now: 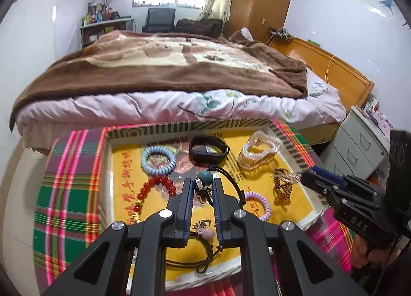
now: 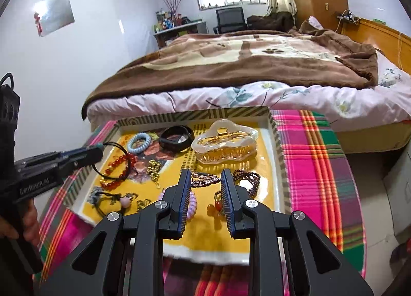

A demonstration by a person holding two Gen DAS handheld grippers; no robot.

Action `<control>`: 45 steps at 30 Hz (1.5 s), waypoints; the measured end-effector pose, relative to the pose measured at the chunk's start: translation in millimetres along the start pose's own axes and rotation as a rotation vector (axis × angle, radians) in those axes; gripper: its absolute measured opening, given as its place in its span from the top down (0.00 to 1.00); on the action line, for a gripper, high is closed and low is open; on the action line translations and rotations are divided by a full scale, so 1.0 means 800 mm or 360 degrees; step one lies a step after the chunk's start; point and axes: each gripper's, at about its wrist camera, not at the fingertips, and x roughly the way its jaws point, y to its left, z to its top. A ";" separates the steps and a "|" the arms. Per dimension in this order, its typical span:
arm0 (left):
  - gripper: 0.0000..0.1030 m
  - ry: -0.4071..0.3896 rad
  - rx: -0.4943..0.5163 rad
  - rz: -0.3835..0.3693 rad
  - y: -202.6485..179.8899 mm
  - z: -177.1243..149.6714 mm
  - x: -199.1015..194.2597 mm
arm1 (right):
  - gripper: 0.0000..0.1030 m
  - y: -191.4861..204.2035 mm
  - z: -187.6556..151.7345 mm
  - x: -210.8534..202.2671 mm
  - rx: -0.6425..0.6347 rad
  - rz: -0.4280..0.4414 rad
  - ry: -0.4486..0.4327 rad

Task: Organize jewelry
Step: 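Open the left tool to drop the teal-bead cord while the right tool releases the silver chain onto the lid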

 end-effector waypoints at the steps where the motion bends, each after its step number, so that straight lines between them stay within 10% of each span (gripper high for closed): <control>1: 0.86 0.0018 -0.0005 -0.0001 0.000 -0.001 0.007 | 0.76 0.000 0.001 0.006 -0.0004 0.0000 0.0013; 24: 0.85 0.0212 -0.0018 0.0060 0.003 -0.018 0.074 | 0.76 0.000 0.001 0.073 -0.0056 -0.0045 0.0225; 45: 0.42 0.0203 -0.0032 0.0090 0.000 -0.018 0.070 | 0.64 0.001 -0.001 0.077 -0.0028 -0.0021 0.0237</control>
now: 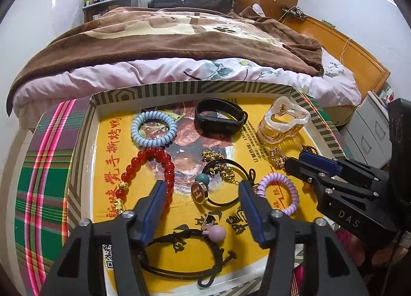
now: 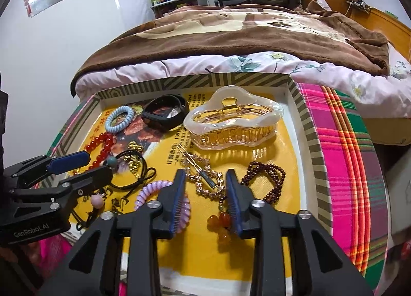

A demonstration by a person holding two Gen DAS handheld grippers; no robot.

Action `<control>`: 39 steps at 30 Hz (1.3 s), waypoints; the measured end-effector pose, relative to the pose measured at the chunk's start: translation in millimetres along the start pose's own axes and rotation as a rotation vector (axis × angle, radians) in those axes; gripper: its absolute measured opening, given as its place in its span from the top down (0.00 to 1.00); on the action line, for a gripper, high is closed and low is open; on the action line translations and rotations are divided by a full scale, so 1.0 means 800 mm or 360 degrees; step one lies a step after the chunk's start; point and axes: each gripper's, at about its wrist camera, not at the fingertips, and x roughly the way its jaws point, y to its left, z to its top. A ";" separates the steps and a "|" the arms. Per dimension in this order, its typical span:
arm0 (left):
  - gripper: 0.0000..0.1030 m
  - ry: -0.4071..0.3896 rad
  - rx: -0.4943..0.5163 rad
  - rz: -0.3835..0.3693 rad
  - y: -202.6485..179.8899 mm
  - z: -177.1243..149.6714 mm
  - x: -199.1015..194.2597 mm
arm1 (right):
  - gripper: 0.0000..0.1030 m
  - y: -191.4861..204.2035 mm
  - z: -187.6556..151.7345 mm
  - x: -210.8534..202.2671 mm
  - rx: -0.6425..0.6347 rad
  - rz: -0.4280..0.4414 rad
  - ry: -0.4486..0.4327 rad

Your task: Organize jewelry

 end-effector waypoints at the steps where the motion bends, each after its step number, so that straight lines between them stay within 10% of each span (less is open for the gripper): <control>1: 0.41 -0.0002 -0.0002 -0.0003 0.000 0.000 -0.001 | 0.62 0.001 0.000 -0.002 0.0000 -0.0004 -0.0007; 17: 0.12 -0.0198 -0.0073 0.0159 -0.011 -0.054 -0.087 | 0.53 0.023 -0.047 -0.089 0.0046 -0.0099 -0.0202; 39: 0.11 -0.0343 -0.0029 0.0373 -0.040 -0.140 -0.172 | 0.53 0.078 -0.126 -0.165 -0.0034 -0.0258 -0.0358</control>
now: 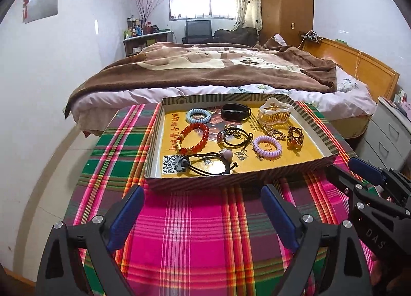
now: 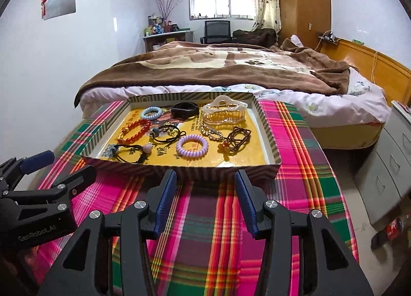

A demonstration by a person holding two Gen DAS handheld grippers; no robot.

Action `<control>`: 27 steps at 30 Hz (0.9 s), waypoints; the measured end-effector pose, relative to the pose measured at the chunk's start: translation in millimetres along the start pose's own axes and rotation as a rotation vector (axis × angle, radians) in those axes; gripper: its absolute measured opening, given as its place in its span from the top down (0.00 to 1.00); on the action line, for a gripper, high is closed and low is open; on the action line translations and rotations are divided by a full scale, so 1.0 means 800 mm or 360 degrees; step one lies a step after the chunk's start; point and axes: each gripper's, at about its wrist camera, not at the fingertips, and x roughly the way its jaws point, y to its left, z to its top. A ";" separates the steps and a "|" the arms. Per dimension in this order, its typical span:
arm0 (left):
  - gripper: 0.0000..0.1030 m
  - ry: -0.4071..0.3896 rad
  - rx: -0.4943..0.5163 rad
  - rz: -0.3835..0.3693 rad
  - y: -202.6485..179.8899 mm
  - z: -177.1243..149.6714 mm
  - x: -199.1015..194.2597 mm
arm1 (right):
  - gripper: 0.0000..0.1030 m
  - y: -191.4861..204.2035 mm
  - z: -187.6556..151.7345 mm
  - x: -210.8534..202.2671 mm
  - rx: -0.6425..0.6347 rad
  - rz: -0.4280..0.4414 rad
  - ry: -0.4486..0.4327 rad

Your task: Organize jewelry

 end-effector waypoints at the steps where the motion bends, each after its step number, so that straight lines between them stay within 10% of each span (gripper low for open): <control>1: 0.11 -0.0001 -0.0007 0.0003 0.000 -0.001 -0.002 | 0.53 0.000 -0.001 -0.001 0.0008 0.0003 -0.0003; 27: 0.11 0.0025 -0.0007 0.0049 -0.008 -0.016 -0.010 | 0.53 0.002 -0.017 -0.010 0.0063 0.0012 0.0000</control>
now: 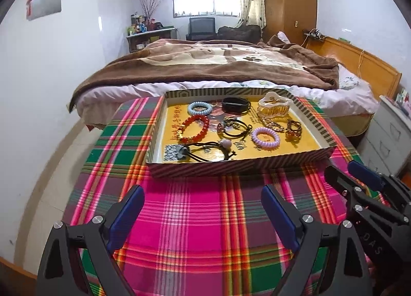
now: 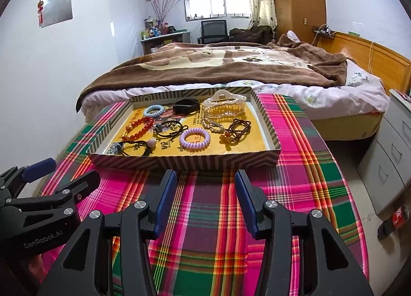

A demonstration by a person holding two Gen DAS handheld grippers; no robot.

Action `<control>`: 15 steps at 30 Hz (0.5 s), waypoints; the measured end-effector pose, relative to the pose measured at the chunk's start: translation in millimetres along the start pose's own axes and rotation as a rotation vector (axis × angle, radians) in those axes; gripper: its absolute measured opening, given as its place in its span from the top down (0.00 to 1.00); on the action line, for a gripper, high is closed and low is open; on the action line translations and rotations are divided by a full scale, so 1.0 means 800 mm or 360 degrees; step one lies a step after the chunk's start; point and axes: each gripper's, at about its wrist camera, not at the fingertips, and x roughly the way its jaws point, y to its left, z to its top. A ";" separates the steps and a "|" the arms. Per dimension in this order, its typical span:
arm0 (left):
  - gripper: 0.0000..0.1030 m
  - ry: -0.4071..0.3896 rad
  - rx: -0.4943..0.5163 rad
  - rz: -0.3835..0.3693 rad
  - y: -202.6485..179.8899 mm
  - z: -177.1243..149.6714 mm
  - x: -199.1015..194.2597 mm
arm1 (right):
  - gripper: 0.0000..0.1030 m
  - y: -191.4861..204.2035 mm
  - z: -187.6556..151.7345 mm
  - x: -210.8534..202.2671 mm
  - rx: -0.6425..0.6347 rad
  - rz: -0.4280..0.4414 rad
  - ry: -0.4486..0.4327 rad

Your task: Organize jewelry

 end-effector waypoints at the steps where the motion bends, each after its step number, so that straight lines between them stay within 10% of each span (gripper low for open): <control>1: 0.11 0.0000 0.0007 0.0013 -0.001 0.000 0.000 | 0.53 0.000 0.000 0.000 0.0001 0.0002 0.0001; 15: 0.11 -0.0002 -0.0020 -0.0003 0.003 -0.003 -0.003 | 0.53 0.006 -0.004 -0.002 -0.0009 0.0003 0.0000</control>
